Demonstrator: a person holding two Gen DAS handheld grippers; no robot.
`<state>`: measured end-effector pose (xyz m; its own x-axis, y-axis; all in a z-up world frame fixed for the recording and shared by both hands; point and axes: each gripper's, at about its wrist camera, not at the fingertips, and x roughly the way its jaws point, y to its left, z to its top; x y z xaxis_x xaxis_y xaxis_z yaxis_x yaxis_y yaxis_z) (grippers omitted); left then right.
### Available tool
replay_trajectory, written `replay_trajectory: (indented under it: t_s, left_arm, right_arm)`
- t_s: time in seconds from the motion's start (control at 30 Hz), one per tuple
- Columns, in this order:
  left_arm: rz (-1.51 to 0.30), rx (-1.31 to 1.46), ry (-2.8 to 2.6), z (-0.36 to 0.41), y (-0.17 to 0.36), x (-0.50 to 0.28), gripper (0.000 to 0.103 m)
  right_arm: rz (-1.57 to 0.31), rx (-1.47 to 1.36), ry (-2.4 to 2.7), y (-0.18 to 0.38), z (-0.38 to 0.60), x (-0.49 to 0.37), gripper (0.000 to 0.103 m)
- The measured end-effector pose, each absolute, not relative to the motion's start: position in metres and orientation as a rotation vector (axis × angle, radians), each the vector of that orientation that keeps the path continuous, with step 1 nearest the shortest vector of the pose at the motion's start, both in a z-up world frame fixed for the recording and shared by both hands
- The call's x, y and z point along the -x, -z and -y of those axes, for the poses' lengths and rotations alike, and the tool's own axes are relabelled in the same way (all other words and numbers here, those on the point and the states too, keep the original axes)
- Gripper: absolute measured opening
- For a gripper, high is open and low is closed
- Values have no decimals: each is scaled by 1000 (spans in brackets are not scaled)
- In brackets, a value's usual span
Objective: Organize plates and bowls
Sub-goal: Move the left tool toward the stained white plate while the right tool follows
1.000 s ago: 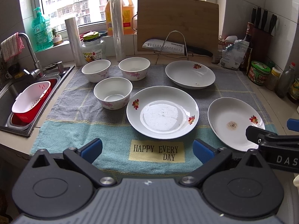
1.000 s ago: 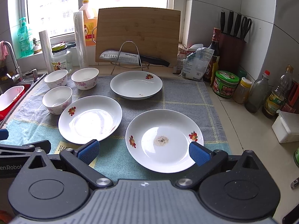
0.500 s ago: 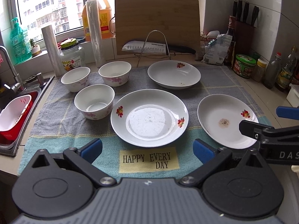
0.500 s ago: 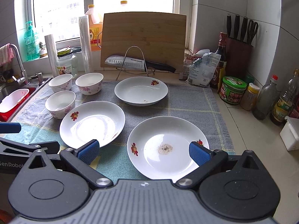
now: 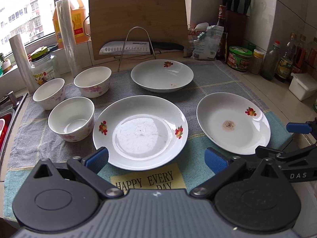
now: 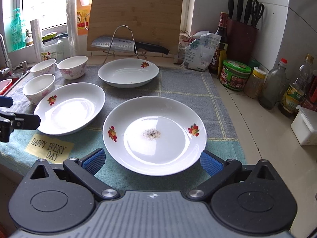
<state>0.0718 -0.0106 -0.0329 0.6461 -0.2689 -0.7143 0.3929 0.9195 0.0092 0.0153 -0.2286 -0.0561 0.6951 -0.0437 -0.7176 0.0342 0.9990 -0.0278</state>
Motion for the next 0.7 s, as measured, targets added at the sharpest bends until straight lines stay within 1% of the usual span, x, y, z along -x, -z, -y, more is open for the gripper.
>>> replay_trajectory:
  t_s: [0.17,0.3,0.7]
  left_arm:
    - [-795,-187,437,18,39,-89,102]
    - [-798,-196,479,22,42,-102,102]
    - [-796,-230,575,23,45,-129,102]
  right_arm:
    - [-891,3,92,84,233,-25,103]
    - [-919,-30,106,99,235,-28,103]
    - [-895,-36,92,121,230,-51,103]
